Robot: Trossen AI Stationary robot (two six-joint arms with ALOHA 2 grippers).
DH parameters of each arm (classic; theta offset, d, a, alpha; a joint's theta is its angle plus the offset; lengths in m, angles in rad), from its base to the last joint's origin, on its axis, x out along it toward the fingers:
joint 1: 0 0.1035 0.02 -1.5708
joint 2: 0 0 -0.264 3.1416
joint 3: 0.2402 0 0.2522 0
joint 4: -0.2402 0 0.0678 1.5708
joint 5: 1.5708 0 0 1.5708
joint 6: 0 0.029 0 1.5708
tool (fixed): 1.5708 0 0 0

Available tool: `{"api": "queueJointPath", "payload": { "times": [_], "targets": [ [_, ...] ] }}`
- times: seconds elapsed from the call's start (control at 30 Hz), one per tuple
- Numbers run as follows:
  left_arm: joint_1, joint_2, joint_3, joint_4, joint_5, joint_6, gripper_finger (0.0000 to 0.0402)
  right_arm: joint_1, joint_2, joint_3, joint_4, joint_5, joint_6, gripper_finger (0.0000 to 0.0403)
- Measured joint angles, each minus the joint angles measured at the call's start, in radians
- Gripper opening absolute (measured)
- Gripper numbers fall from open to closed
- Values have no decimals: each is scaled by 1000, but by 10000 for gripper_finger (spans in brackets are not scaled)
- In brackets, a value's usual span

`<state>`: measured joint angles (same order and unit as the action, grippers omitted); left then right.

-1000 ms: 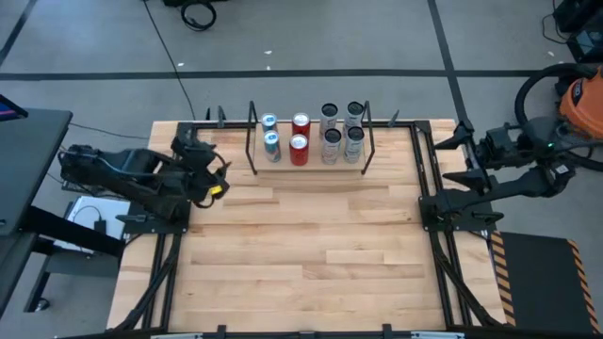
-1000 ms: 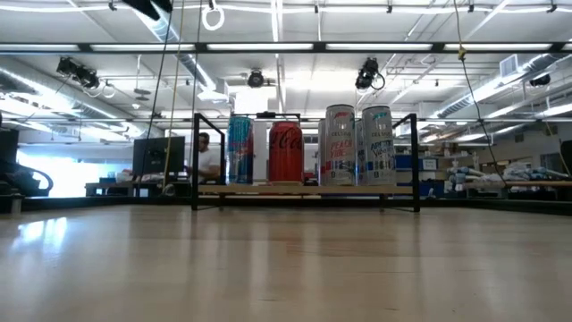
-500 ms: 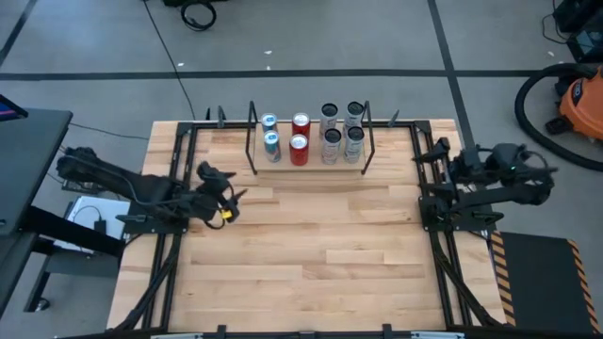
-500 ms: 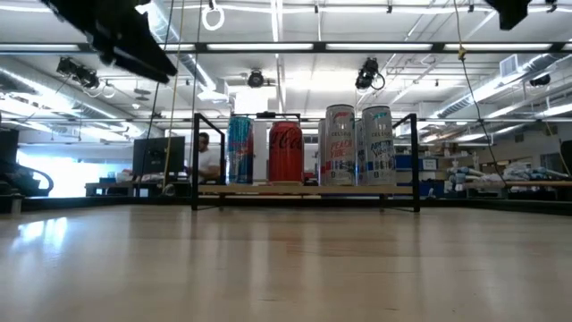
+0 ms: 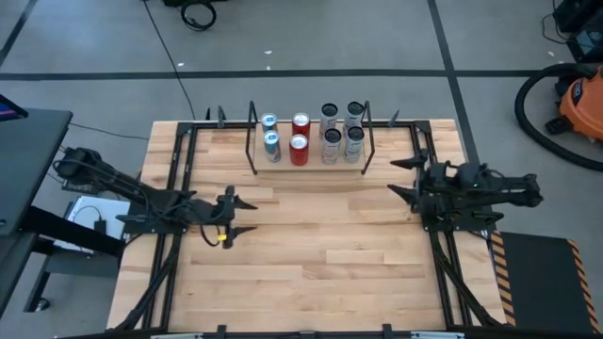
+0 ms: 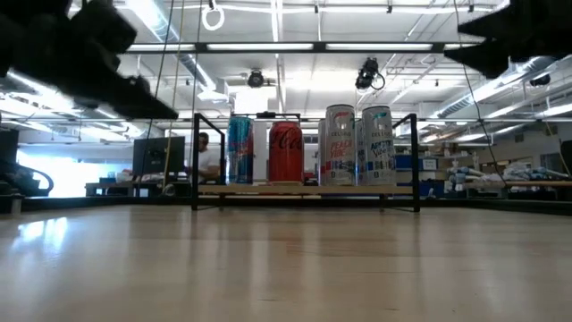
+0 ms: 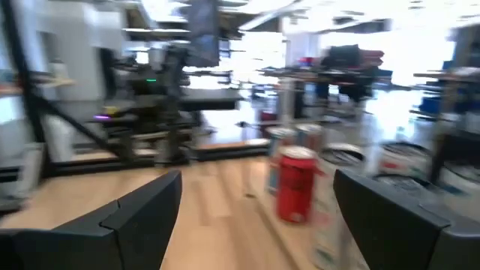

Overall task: Place canned beverage on shelf
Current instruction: Return to Home Position

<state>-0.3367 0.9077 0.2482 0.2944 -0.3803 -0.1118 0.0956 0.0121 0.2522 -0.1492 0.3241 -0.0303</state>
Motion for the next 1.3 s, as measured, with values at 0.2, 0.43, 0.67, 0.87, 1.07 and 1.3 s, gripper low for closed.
{"api": "queueJointPath", "payload": {
  "times": [0.2,0.43,0.67,0.87,1.07,1.3],
  "targets": [
    [2,0,-124,84,4,-47,288,0,0,-74,24,68,-7,358],
    [1,0,-201,190,131,-67,288,0,0,-105,26,68,-26,358],
    [2,0,-240,255,168,-73,288,0,0,-110,21,68,-58,358],
    [2,0,-240,255,168,-76,288,0,0,-110,-10,68,-78,358],
    [2,0,-240,254,167,-80,288,0,0,-110,-73,67,-78,358],
    [2,0,-241,283,166,-80,288,0,1,-110,-136,51,-79,358]
  ]
}}
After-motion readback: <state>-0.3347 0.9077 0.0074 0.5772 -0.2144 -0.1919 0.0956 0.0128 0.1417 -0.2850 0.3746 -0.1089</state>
